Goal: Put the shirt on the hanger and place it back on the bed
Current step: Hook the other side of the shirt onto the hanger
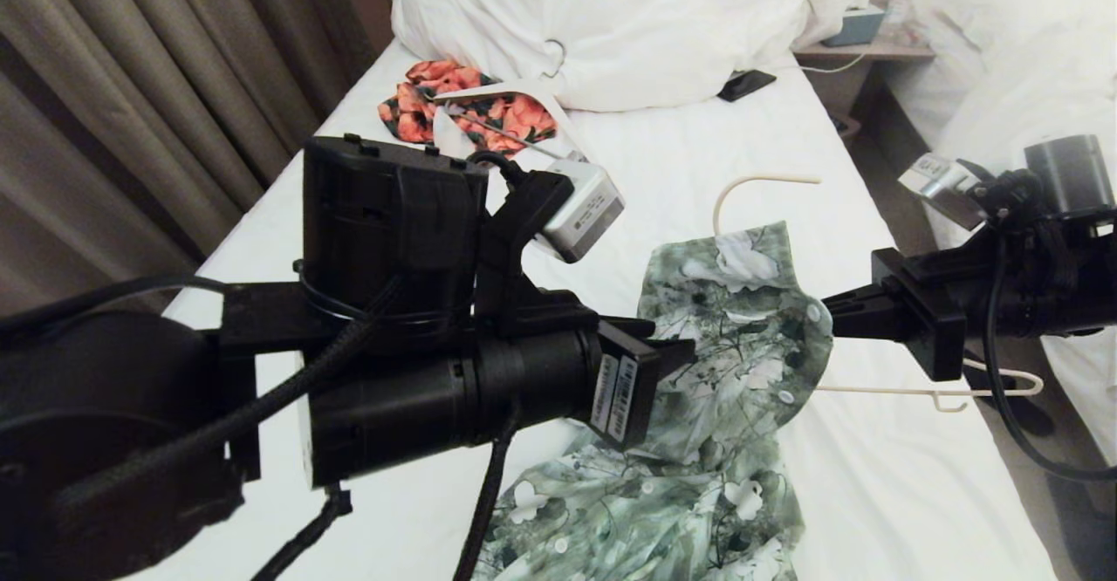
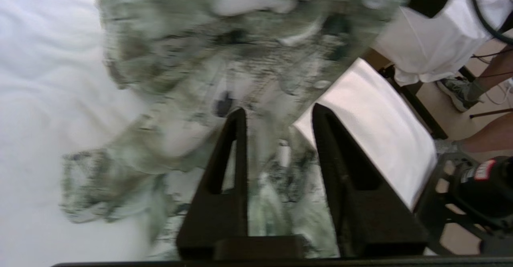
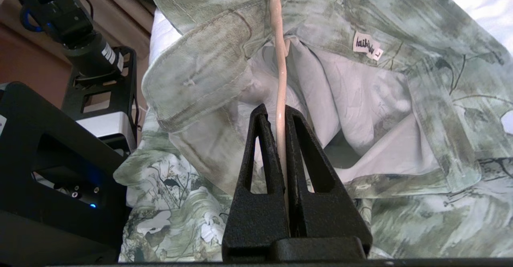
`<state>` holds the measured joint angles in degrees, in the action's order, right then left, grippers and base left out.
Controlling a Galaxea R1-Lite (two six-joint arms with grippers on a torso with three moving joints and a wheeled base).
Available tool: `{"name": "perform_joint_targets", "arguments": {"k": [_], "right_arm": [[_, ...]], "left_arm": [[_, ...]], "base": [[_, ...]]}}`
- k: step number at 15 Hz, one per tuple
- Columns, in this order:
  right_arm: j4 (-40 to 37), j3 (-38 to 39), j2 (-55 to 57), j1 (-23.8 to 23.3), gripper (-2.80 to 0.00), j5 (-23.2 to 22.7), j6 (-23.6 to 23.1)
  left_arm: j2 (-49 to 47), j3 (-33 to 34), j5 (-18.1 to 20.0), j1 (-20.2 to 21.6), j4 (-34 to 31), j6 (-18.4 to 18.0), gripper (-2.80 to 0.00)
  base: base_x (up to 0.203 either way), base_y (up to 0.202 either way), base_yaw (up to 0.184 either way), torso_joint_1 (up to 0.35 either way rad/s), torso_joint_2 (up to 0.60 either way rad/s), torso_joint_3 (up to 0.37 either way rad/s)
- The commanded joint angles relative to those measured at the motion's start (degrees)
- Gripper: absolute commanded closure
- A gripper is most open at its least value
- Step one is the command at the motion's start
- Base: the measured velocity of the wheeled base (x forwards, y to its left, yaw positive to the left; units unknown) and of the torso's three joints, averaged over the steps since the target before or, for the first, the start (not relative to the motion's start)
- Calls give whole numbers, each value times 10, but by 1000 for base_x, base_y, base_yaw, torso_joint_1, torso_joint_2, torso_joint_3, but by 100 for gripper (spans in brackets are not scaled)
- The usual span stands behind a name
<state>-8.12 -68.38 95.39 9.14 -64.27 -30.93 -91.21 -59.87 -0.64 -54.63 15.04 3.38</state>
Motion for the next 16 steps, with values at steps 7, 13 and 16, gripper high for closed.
{"name": "perform_joint_targets", "arguments": {"k": [7,13,16], "right_arm": [[-3,-5,1,0,0,-4,-1],[0,-7,7,0,0,-4,3],[0,-14,15,0,0,-4,3]], "left_arm": [[-13,-1,144,116,-2,-43,0],[-50,-35,193,140,-5,-68,0],[-58,-46,226,161,-6,-76,0]], "base": [[0,0,0,0,0,0],[0,0,0,0,0,0],[0,0,0,0,0,0]]}}
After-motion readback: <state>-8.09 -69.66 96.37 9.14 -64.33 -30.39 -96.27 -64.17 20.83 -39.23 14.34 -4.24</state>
